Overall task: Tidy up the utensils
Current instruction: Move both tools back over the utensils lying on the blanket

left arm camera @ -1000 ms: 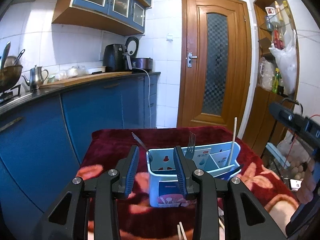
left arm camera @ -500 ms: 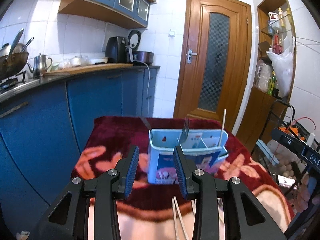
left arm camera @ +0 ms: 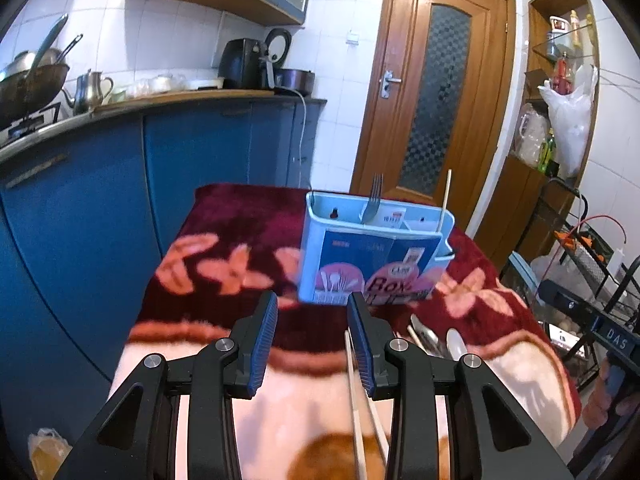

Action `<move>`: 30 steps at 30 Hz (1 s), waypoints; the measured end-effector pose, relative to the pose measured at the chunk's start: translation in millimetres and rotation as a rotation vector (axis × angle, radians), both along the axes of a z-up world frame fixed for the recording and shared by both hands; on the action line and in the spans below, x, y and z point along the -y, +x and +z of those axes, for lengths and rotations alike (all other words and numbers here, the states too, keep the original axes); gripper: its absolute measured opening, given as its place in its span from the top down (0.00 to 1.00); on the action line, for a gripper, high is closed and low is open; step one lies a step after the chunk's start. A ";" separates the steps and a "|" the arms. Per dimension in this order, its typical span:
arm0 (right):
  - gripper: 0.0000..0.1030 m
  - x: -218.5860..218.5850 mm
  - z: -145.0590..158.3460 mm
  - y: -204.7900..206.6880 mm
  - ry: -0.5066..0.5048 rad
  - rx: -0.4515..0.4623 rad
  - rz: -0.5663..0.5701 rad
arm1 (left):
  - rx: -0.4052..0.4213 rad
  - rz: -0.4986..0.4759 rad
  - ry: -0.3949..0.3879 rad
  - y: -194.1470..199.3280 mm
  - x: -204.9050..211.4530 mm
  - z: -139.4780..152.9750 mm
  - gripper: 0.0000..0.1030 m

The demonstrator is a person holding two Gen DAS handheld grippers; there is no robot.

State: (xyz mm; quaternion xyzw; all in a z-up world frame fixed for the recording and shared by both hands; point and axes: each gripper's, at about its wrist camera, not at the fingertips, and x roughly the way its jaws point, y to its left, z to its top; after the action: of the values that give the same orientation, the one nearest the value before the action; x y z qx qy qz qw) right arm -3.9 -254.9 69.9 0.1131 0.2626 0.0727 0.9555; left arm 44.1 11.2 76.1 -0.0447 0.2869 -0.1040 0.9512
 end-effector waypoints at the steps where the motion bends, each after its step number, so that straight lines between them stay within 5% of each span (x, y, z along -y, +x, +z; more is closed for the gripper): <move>1: 0.66 -0.5 -2.7 -1.1 -0.002 -0.007 0.002 | -0.009 -0.001 0.002 -0.6 0.7 -2.5 0.64; 30: 0.64 17.9 -57.6 -0.3 0.027 -0.152 0.002 | -0.278 -0.076 0.094 20.7 41.3 -71.8 0.64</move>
State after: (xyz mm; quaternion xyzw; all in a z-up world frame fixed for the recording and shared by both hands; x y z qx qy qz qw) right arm -4.2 -272.9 12.3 0.1310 0.3332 0.0681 0.9312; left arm 64.7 -30.1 4.3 -0.0031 0.4217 -0.1190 0.8989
